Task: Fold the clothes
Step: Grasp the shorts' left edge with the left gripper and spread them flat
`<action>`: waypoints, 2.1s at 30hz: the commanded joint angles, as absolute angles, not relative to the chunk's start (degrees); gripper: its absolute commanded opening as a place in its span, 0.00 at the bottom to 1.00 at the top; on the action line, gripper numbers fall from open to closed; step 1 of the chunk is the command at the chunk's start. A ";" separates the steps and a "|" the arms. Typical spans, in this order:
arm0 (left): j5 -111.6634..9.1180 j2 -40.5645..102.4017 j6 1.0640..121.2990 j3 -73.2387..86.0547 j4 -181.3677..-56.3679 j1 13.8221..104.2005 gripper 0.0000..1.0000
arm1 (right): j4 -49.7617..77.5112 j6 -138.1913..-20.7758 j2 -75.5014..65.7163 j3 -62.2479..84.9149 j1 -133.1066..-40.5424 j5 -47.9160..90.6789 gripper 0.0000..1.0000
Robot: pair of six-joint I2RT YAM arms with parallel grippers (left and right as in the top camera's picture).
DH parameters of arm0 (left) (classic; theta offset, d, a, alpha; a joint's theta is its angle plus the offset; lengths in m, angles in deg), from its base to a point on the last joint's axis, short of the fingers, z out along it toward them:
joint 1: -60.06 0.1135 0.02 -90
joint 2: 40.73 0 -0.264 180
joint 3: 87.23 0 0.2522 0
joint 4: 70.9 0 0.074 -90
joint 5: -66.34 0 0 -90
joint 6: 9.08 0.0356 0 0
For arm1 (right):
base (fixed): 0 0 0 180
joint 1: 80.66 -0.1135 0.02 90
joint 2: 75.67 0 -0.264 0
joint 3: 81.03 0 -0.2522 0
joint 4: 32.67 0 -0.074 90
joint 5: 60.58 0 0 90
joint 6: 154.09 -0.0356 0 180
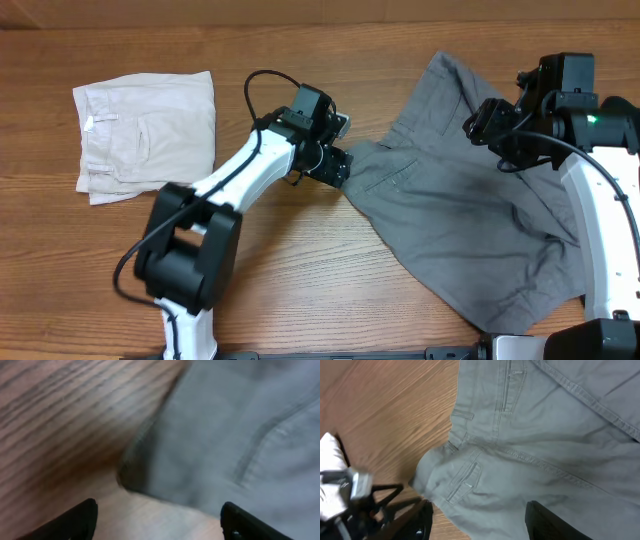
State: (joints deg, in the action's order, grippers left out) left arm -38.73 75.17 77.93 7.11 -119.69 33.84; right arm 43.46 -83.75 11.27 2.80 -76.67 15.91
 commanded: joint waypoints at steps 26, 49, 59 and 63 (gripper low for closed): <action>-8.52 74.42 68.45 10.67 -160.08 59.04 0.04 | 43.09 -82.02 10.51 4.31 -76.80 20.37 0.66; -22.55 69.38 74.18 10.74 -159.36 63.50 0.44 | 28.81 -90.81 10.59 36.59 -88.67 6.62 0.54; -23.89 56.90 74.77 12.77 -159.40 63.50 0.62 | 22.98 -92.62 10.55 36.70 -88.91 6.84 0.04; -24.76 54.29 74.79 12.86 -159.45 63.50 0.68 | 22.76 -90.85 10.44 31.15 -87.05 6.84 0.04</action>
